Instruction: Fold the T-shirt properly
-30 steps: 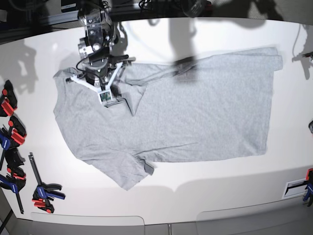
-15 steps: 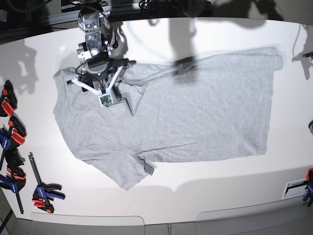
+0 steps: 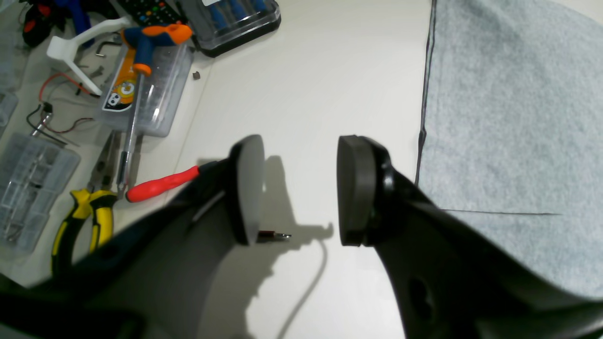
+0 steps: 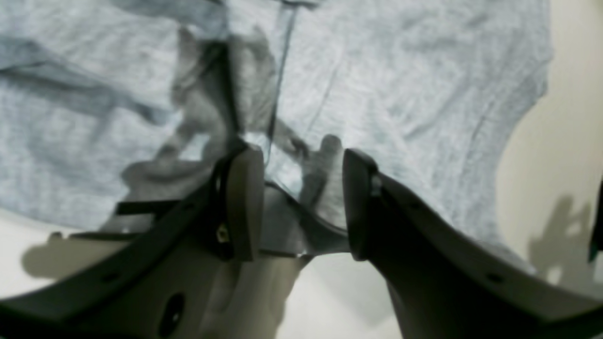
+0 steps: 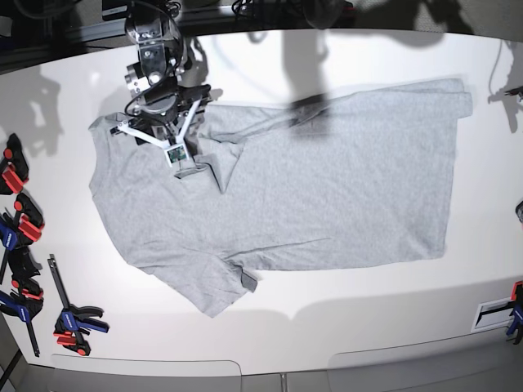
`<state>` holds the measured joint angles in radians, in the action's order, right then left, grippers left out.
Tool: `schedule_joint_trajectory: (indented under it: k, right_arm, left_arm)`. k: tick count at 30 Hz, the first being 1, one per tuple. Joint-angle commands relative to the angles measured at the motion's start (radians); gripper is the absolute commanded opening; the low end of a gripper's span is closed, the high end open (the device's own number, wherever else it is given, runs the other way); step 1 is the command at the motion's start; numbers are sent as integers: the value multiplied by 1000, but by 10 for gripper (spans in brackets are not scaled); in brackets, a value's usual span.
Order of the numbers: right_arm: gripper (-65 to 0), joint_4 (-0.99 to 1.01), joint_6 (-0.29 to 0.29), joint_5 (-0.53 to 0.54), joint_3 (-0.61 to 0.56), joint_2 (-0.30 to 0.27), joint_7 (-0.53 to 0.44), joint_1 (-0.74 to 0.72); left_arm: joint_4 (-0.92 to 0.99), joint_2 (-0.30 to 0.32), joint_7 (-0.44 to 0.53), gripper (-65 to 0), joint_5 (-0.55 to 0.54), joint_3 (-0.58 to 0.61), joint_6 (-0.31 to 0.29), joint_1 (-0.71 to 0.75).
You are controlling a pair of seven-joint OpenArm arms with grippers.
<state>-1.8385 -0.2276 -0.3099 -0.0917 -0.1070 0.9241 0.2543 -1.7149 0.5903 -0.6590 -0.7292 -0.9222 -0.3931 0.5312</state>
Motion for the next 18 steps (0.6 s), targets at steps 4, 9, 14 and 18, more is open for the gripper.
schedule_joint_trajectory:
  k: [4,9,14,18]
  right_arm:
    - [-394,37,11,-5,1,-10,-34,-39]
    - [-394,107,11,-5,1,-9,-34,-96]
    - [-394,107,11,-5,0,-9,-28,-122]
    - [-396,107,11,-5,0,-9,1,-124]
  left_arm:
    - [-13,22,23,-420,-17,-12,1,1]
    - [-13,22,23,-420,-16,-12,1,1]
    - [-13,22,23,-420,-16,-12,1,1]
    - [-13,22,23,-420,-16,-12,1,1]
